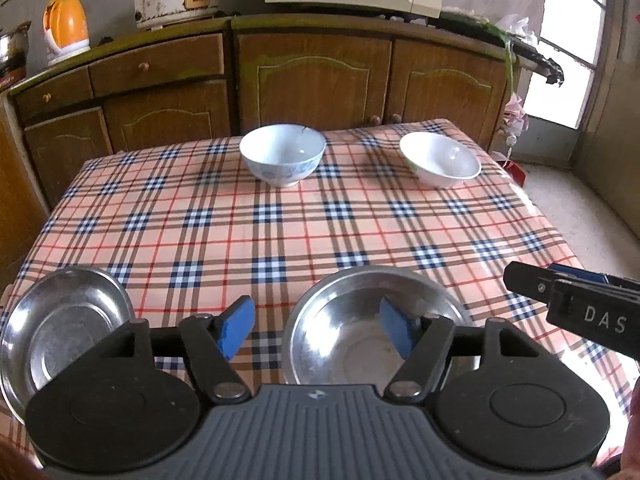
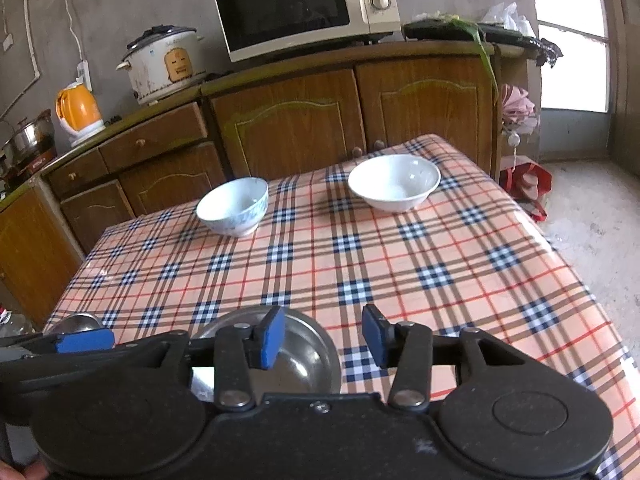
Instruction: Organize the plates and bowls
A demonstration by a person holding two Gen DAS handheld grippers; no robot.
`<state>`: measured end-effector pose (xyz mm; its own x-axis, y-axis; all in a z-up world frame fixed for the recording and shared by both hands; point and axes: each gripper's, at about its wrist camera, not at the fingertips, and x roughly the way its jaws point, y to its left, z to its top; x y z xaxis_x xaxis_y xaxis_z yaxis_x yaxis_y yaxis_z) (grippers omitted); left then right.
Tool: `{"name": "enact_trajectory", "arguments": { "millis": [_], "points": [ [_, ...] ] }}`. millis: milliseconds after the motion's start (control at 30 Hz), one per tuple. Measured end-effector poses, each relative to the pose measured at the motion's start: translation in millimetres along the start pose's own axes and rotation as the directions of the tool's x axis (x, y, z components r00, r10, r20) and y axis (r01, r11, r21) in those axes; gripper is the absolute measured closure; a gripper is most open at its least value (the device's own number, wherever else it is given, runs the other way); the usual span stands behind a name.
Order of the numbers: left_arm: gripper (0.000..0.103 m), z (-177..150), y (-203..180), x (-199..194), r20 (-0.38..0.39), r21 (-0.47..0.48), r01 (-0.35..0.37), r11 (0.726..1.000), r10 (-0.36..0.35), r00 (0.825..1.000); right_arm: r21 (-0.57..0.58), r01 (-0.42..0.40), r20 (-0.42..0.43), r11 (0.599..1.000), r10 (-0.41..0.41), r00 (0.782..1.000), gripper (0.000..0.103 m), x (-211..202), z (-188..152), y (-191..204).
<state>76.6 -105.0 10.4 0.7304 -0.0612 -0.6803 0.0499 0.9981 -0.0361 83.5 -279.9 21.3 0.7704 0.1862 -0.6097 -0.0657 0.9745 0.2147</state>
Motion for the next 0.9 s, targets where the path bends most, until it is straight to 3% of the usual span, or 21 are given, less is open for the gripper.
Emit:
{"name": "enact_trajectory", "arguments": {
  "millis": [900],
  "points": [
    [0.026,36,-40,-8,0.058,0.058,0.029,0.998,-0.032,0.998,-0.014,0.032,0.097,0.999,-0.031,0.995,0.041,-19,46,-33]
  ]
}}
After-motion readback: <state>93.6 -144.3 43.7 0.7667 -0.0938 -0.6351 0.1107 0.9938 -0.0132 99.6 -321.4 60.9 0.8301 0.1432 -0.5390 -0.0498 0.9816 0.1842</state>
